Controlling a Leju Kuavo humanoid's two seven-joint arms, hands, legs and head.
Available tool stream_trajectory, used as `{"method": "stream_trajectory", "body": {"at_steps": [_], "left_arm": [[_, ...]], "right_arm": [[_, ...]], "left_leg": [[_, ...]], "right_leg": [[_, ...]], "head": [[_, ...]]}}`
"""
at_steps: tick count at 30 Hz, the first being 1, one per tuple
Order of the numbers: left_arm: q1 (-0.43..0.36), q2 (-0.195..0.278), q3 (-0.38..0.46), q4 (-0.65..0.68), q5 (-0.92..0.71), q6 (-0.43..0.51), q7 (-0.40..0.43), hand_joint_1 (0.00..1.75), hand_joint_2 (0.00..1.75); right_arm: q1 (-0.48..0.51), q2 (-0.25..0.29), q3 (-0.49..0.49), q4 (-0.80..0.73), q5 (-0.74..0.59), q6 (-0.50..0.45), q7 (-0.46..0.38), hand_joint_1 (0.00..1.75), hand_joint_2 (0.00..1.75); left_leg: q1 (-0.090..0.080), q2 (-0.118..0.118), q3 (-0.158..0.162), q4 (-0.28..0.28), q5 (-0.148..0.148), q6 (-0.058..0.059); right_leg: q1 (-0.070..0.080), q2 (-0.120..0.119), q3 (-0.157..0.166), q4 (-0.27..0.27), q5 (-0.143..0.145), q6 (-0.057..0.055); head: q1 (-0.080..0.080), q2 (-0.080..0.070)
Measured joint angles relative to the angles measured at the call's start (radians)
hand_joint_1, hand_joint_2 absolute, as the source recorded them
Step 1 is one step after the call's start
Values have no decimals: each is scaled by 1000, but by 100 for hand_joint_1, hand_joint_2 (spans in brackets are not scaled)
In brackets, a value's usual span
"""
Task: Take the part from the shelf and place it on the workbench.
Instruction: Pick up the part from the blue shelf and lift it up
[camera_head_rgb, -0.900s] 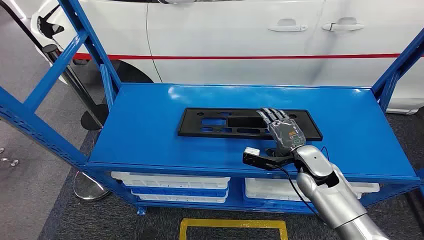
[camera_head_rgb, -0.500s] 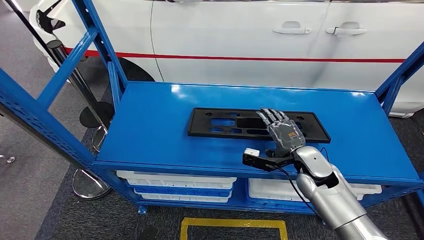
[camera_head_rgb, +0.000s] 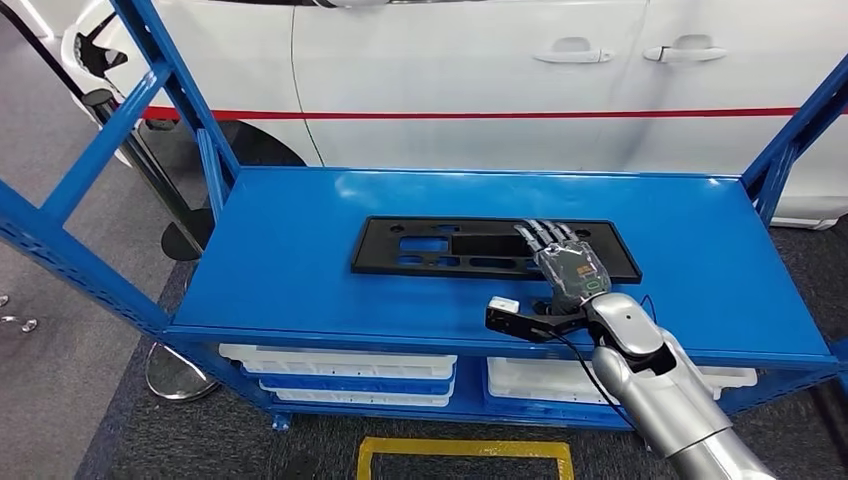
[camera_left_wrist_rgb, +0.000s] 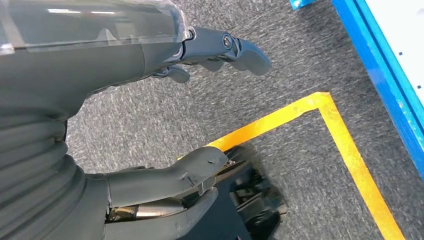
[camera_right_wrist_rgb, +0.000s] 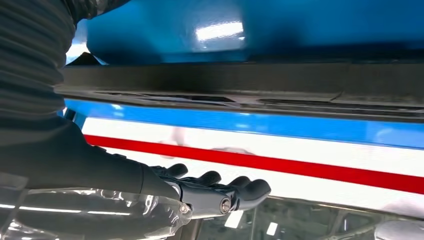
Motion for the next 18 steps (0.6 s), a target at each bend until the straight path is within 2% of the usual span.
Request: {"method": "stream_trajectory", "body": {"at_steps": [1,2,3,5,7,8,10,12,14,16,17,18], "left_arm": [[1,0,0,0,0,0,0,0,175],[2,0,0,0,-1,0,0,0,175],[2,0,0,0,-1,0,0,0,175],[1,0,0,0,-2,-1,0,0,175],[-2,0,0,0,-3,-1,0,0,175],[-2,0,0,0,-3,-1,0,0,175],[-2,0,0,0,-5,0,1,0,175],[-2,-1,0,0,-6,0,1,0,175],[-4,-2,0,0,-7,1,1,0,175],[-5,-3,0,0,-11,0,2,0,175],[-4,-3,0,0,-13,0,3,0,175],[-3,-3,0,0,-15,0,4,0,175]], "right_arm": [[0,0,1,2,0,0,0,0,175],[-1,1,3,4,1,2,0,0,175],[-2,2,5,7,1,4,0,0,175],[-10,4,7,13,3,10,0,0,175],[-24,8,10,21,5,16,0,0,175],[-29,10,13,27,5,18,0,0,175],[-36,13,21,38,6,19,0,0,175],[-43,17,25,47,8,19,0,0,175],[-52,19,28,56,9,20,0,0,175],[-56,20,33,70,9,23,1,0,175],[-56,21,36,78,10,25,2,0,175],[-57,23,40,86,12,27,3,0,175]], "left_leg": [[1,0,-23,47,-18,-1],[2,0,-36,69,-20,-1],[1,0,-32,57,-5,2],[-2,0,19,-59,63,14],[-9,0,71,-172,102,26],[-13,-1,82,-198,105,29],[-16,-2,87,-213,106,35],[-13,-1,96,-234,117,43],[-9,0,103,-250,127,50],[-10,0,103,-252,127,55],[-10,0,103,-251,126,55],[-9,0,103,-249,125,54]], "right_leg": [[2,0,0,0,0,-1],[3,0,0,0,-1,-2],[5,0,0,0,-1,-3],[6,0,1,0,-1,-3],[8,1,0,-1,0,1],[7,1,0,-3,1,5],[6,1,0,-9,5,15],[4,-1,-1,-5,-2,24],[5,-1,-34,64,-45,28],[6,0,-93,182,-97,31],[5,0,-113,220,-103,33],[3,0,-118,225,-91,35]], "head": [[0,0],[0,0],[0,0],[0,0],[0,0],[0,0],[0,0],[0,0],[1,0],[1,0],[1,0],[1,0]]}}
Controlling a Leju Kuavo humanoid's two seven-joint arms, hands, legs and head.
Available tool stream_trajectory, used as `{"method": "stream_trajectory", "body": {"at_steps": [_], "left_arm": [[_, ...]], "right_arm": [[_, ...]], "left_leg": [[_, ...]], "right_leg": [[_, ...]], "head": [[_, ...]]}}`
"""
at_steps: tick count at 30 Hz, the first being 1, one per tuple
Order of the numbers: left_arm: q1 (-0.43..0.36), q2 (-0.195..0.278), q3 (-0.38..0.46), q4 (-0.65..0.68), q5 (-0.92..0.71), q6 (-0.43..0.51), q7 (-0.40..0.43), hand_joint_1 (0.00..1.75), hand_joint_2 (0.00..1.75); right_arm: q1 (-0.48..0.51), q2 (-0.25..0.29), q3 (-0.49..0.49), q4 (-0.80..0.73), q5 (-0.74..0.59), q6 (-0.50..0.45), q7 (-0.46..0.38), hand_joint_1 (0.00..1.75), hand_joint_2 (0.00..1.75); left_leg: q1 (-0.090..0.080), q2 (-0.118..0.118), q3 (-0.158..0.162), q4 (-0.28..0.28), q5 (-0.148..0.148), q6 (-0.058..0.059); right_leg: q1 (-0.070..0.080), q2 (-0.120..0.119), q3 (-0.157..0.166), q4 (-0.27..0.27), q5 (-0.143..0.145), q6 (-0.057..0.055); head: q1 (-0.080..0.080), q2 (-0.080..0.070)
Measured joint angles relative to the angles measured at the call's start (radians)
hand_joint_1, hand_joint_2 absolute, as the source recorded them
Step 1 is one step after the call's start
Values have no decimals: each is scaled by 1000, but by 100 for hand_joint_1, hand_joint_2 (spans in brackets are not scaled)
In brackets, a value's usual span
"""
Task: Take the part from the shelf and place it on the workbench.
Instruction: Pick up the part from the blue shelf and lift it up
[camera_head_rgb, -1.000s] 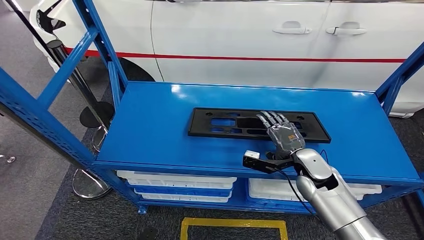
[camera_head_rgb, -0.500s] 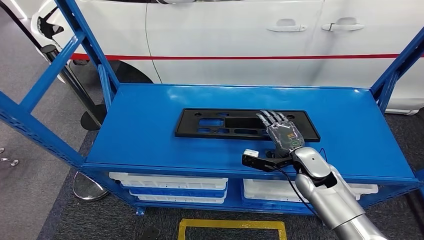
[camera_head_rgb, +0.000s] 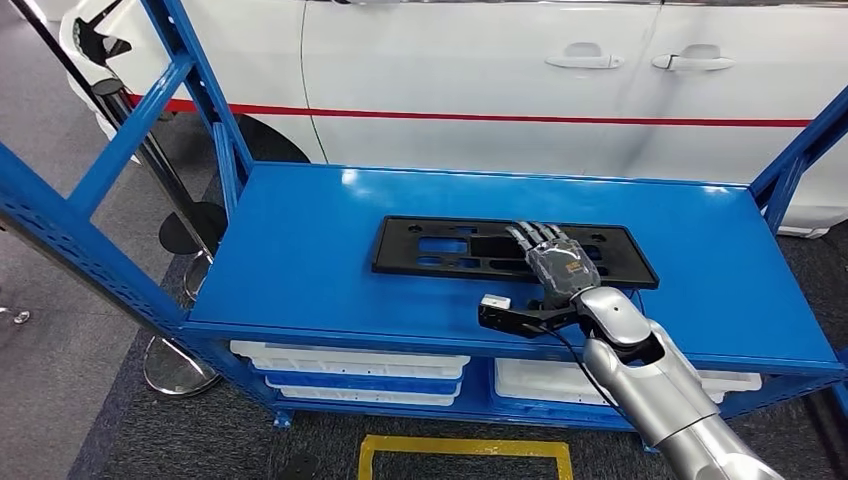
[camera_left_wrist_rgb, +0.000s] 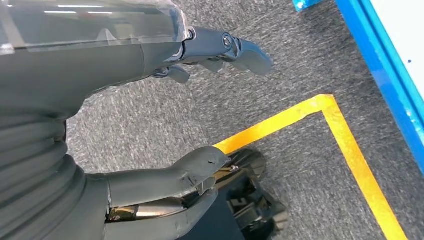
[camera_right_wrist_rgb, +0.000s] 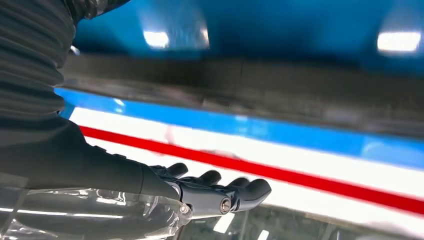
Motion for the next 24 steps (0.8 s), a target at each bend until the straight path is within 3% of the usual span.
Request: {"method": "stream_trajectory", "body": {"at_steps": [2,4,9,11,13,14,15,17,18,20,21,22,24], "left_arm": [[0,-1,0,0,-2,0,1,0,175],[-2,-2,0,0,-3,0,2,0,175],[-4,-3,0,0,-3,0,1,0,175],[-5,-3,0,0,-4,0,1,0,175],[-3,-3,0,0,-6,0,2,0,175],[-2,-3,0,0,-7,0,2,0,175],[-1,-3,0,0,-8,0,3,0,175],[-2,-3,0,0,-8,0,3,0,175],[-3,-3,0,0,-9,0,3,0,175],[-6,-3,0,0,-9,0,3,0,175],[-7,-3,0,0,-10,0,4,0,175],[-7,-3,0,0,-10,0,4,0,175],[-7,-3,0,0,-12,1,5,0,175]], "right_arm": [[-7,5,8,15,5,2,2,0,175],[-22,14,15,32,8,2,3,0,175],[-46,32,28,59,9,-2,5,0,175],[-53,38,32,66,10,-3,5,0,175],[-56,42,35,74,10,-2,6,0,175],[-58,45,36,79,10,-2,7,0,175],[-61,47,38,84,10,-2,7,0,175],[-66,52,40,94,11,-1,9,0,175],[-68,54,40,98,12,-1,10,11,175],[-71,58,41,106,14,0,12,89,175],[-72,59,42,111,16,0,12,131,175],[-72,61,43,118,17,0,13,161,175],[-72,66,46,132,17,-2,14,168,175]], "left_leg": [[2,-1,-1,11,-7,-6],[-1,-1,-8,31,-19,-17],[1,0,-20,59,-39,-40],[5,0,-54,135,-84,-51],[9,0,-114,260,-140,-58],[10,0,-137,304,-150,-59],[10,0,-144,315,-142,-58],[9,0,-105,232,-82,-49],[8,0,-72,162,-53,-42],[2,0,-25,63,-23,-32],[-1,-1,-19,46,-24,-29],[-4,-1,-17,42,-22,-26],[0,-1,-12,26,-11,-17]], "right_leg": [[-6,-1,41,-88,63,4],[-7,-1,91,-190,100,3],[-2,1,103,-220,98,-25],[-3,-1,106,-222,99,-33],[-1,-2,106,-222,98,-38],[1,-2,106,-222,98,-38],[2,-1,107,-222,98,-39],[3,0,110,-222,98,-38],[3,1,111,-222,98,-38],[5,1,112,-224,99,-33],[5,1,112,-226,100,-28],[5,1,112,-229,103,-22],[4,0,110,-228,100,-12]], "head": [[0,0],[0,0],[-1,0],[-1,0],[-1,0],[-1,0],[-1,0],[-1,0],[-1,0],[-1,0],[-1,0],[-1,0],[-1,0]]}}
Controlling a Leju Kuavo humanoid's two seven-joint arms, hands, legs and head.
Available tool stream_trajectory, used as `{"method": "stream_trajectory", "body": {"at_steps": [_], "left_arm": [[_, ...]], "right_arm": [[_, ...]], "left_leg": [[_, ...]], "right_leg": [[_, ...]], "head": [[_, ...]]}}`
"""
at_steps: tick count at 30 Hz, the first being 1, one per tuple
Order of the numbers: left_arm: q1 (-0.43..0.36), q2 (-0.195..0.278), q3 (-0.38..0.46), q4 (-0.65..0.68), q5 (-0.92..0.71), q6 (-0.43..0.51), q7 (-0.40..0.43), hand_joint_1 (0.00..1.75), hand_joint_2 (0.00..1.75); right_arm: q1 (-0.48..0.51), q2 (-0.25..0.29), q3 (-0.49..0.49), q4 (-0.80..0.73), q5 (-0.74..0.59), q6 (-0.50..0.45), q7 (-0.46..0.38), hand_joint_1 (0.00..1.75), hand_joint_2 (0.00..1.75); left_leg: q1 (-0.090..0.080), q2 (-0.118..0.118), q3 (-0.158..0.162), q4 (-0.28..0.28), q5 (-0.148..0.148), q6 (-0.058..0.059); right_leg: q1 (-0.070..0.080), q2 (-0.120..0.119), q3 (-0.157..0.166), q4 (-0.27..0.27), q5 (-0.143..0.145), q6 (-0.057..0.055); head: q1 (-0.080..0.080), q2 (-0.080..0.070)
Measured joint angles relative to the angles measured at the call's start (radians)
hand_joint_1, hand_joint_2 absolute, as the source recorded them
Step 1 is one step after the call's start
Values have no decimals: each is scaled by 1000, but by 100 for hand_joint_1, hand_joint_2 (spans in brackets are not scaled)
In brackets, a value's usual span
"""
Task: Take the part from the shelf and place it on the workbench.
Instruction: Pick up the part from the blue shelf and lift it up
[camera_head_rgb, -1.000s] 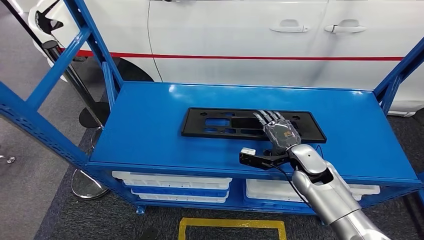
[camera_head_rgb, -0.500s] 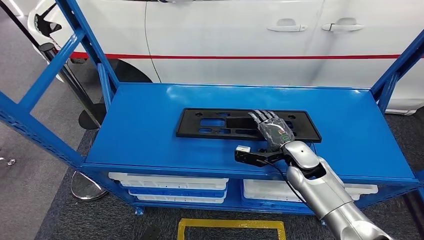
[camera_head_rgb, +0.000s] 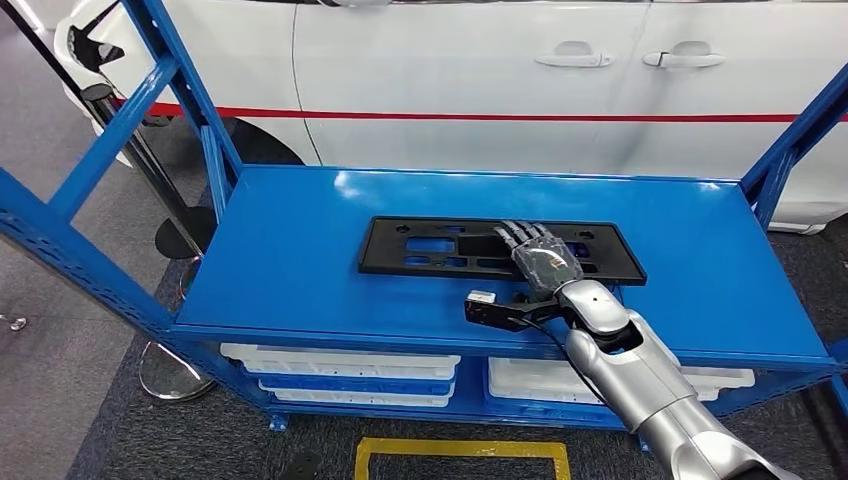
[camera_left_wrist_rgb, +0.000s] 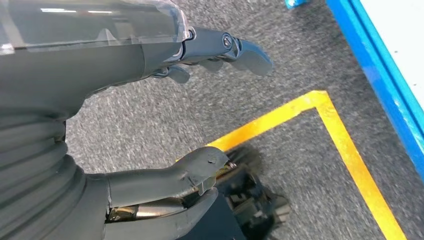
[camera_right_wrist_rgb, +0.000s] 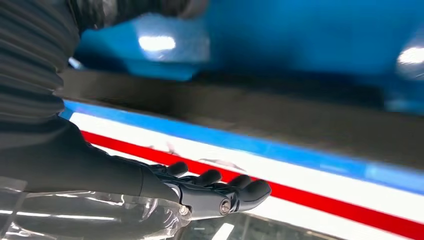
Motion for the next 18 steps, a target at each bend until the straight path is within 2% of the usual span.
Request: {"method": "stream_trajectory", "body": {"at_steps": [1,2,4,5,6,7,9,10,12,15,16,18], "left_arm": [[-1,-1,0,0,0,0,0,0,175],[-1,-2,0,0,-1,0,0,0,175],[-1,-3,0,0,-1,0,0,0,175],[0,-4,0,0,-1,0,0,0,175],[2,-4,0,0,-1,0,0,0,175],[3,-4,0,0,-1,0,0,0,175],[4,-4,0,0,-1,0,0,0,175],[4,-5,0,0,-1,0,0,0,175],[3,-5,0,0,-1,1,0,0,175],[3,-5,0,0,-4,3,0,0,175],[2,-5,0,0,-5,3,0,0,175],[2,-5,0,0,-6,3,0,0,175]], "right_arm": [[-1,2,2,7,0,-2,0,168,175],[-1,3,4,12,0,-4,1,167,175],[0,4,6,24,0,-8,2,165,175],[2,4,7,30,0,-9,3,164,175],[4,4,7,35,-1,-9,4,165,175],[5,4,8,39,-1,-10,4,166,175],[3,5,8,42,-1,-11,4,165,175],[1,5,8,43,-1,-11,4,164,175],[-3,5,8,44,-1,-13,4,164,175],[-8,7,9,44,-1,-15,4,164,175],[-10,7,9,44,-1,-15,4,164,175],[-13,8,9,44,-1,-15,4,164,175]], "left_leg": [[2,1,3,-9,6,5],[4,1,5,-16,11,10],[1,2,3,-17,13,17],[0,2,2,-16,13,18],[0,1,1,-14,12,18],[0,1,1,-11,10,17],[1,1,0,0,2,10],[-1,0,-3,10,-3,6],[-4,0,-10,22,-10,-4],[-2,0,-13,30,-17,-16],[-1,0,-20,48,-30,-22],[4,0,-61,139,-83,-34]], "right_leg": [[0,0,-7,16,-13,4],[0,0,-24,53,-38,6],[0,0,-77,168,-98,10],[-1,0,-101,220,-115,12],[-1,0,-112,242,-114,14],[-3,0,-106,229,-95,15],[-7,-1,-53,122,-35,17],[-7,-2,-26,66,-16,16],[-5,-1,-3,14,-9,6],[-3,-1,0,10,-9,-11],[-4,-1,1,8,-8,-17],[-6,-4,4,6,-7,-23]], "head": [[0,0],[1,0],[1,0],[1,0],[1,0],[1,0],[1,0],[1,0],[0,0],[0,0],[0,0],[0,0]]}}
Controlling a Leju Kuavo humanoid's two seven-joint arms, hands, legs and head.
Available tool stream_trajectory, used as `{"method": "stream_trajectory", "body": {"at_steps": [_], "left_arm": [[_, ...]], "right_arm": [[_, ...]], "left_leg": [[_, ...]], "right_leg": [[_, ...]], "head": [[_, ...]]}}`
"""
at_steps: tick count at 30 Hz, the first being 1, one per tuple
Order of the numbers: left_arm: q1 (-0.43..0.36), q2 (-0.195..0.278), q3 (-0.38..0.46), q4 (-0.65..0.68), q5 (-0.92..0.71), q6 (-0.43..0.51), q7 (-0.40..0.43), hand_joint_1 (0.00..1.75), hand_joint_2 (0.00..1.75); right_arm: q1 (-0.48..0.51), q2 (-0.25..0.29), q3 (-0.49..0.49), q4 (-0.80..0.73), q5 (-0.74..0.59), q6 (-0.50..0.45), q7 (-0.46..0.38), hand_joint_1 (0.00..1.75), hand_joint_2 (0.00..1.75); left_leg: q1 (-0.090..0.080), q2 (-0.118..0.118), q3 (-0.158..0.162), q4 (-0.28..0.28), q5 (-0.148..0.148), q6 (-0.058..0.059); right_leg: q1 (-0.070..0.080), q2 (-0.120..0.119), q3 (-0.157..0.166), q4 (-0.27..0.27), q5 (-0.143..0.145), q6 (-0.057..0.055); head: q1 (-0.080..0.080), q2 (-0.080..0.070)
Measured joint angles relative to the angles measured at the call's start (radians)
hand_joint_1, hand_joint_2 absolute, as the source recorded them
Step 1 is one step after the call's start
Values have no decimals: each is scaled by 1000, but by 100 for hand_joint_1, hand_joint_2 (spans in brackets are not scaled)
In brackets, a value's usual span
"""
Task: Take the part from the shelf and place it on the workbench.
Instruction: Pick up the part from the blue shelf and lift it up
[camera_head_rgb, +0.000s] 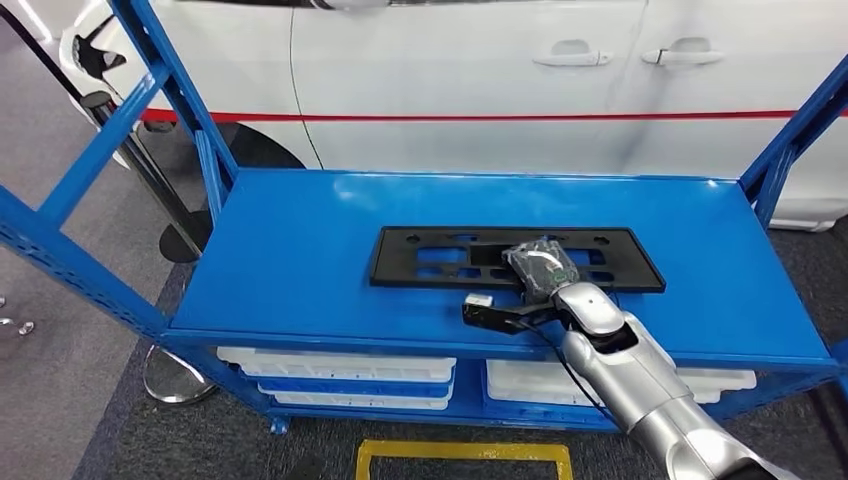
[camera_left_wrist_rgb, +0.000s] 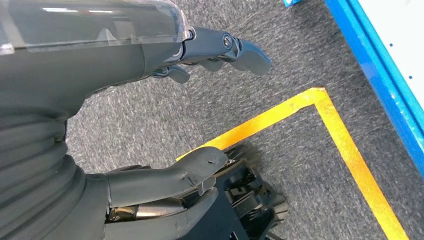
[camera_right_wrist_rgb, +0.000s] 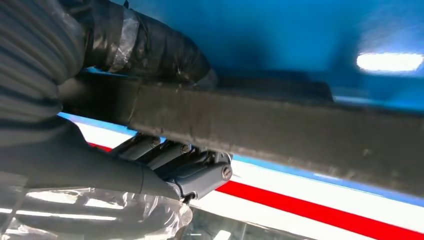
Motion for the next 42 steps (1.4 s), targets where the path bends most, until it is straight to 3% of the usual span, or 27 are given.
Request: {"method": "stream_trajectory", "body": {"at_steps": [2,3,4,7,9,13,15,17,18,19,20,22,23,25,28,30,32,34,35,38,40,42], "left_arm": [[2,0,0,0,0,0,0,0,175],[3,0,0,0,0,0,0,0,175],[4,0,0,0,-1,0,0,0,175],[3,0,0,0,-1,1,0,0,175],[2,0,0,0,-1,3,0,0,175],[4,0,0,0,-1,6,0,0,175],[3,0,1,0,0,7,-1,0,175],[3,0,2,0,0,8,-3,0,175],[5,0,2,0,1,9,-4,0,175],[6,0,3,0,2,11,-6,0,175],[7,0,5,0,3,12,-8,0,175],[8,0,8,0,3,14,-11,0,175],[7,0,9,0,3,15,-11,0,175],[7,0,11,0,3,15,-12,0,175],[7,0,14,0,3,16,-12,0,175],[7,0,16,0,2,18,-13,0,175],[8,0,18,0,1,24,-16,0,175],[9,0,20,0,0,33,-23,0,175],[9,0,22,0,0,37,-28,0,175],[8,1,26,0,0,44,-37,0,175],[8,1,27,0,0,46,-42,0,175],[9,2,27,0,0,53,-54,0,87]], "right_arm": [[0,0,0,0,0,0,0,164,175],[0,0,0,0,0,-1,0,164,175],[0,0,0,0,1,-1,0,164,175],[0,2,0,0,1,-2,0,165,175],[0,2,0,0,0,-3,2,167,175],[6,2,0,0,0,-17,5,167,175],[13,3,0,0,1,-32,6,171,175],[26,3,-2,-5,5,-51,6,175,175],[35,3,-3,-11,10,-59,8,175,175],[43,2,-5,-20,18,-64,10,175,175],[49,-1,-6,-32,26,-66,12,175,175],[52,-8,-8,-63,39,-64,15,175,175],[51,-12,-9,-78,42,-62,15,175,175],[51,-19,-12,-100,44,-58,15,175,175],[52,-26,-16,-120,45,-54,15,174,175],[51,-28,-18,-131,47,-54,16,173,175],[50,-34,-20,-144,50,-54,17,174,175],[49,-47,-24,-167,51,-50,16,175,175],[48,-57,-28,-184,49,-48,14,175,175],[34,-83,-43,-237,45,-45,11,174,175],[27,-96,-52,-259,45,-45,11,174,175],[29,-110,-57,-279,44,-47,13,175,175]], "left_leg": [[5,0,-57,119,-48,-7],[6,0,-72,149,-50,-8],[7,0,-71,143,-34,-7],[7,0,10,-30,58,0],[3,-1,44,-106,76,6],[0,1,52,-134,85,29],[2,3,57,-147,93,41],[-1,3,57,-148,94,48],[-3,2,56,-147,93,50],[-3,2,56,-145,91,50],[-3,1,56,-141,89,50],[-4,0,54,-131,82,44],[-6,0,51,-123,78,40],[-8,0,44,-115,74,31],[-6,1,38,-103,64,16],[-2,1,9,-34,22,2],[4,1,-48,89,-34,-7],[7,1,-83,152,-41,-10],[7,1,-76,131,-18,-9],[4,1,8,-54,71,4],[-2,0,37,-116,82,12],[-4,-1,41,-127,86,23]], "right_leg": [[1,-1,0,0,0,-2],[1,-1,0,0,0,-2],[1,-1,1,0,-1,-2],[1,0,4,0,-2,1],[3,2,2,-2,0,10],[0,4,-1,-2,-3,33],[0,4,-33,67,-49,35],[1,4,-90,187,-105,36],[1,4,-110,228,-114,36],[0,4,-114,236,-104,37],[-1,4,-100,207,-78,37],[-2,2,-46,93,-18,35],[0,2,-24,46,-2,33],[4,3,-11,8,0,27],[2,4,-10,1,4,13],[-1,3,-6,-4,5,3],[0,3,-6,-3,5,-2],[1,4,-5,-3,4,-3],[1,4,-4,-3,4,-2],[1,4,-2,-4,2,3],[1,4,-2,-7,3,12],[0,4,-1,-13,5,25]], "head": [[0,0],[0,0],[0,0],[0,0],[0,0],[0,0],[1,0],[1,0],[1,0],[1,0],[1,0],[1,0],[1,0],[0,0],[0,0],[0,0],[0,0],[0,0],[0,0],[0,0],[1,0],[1,0]]}}
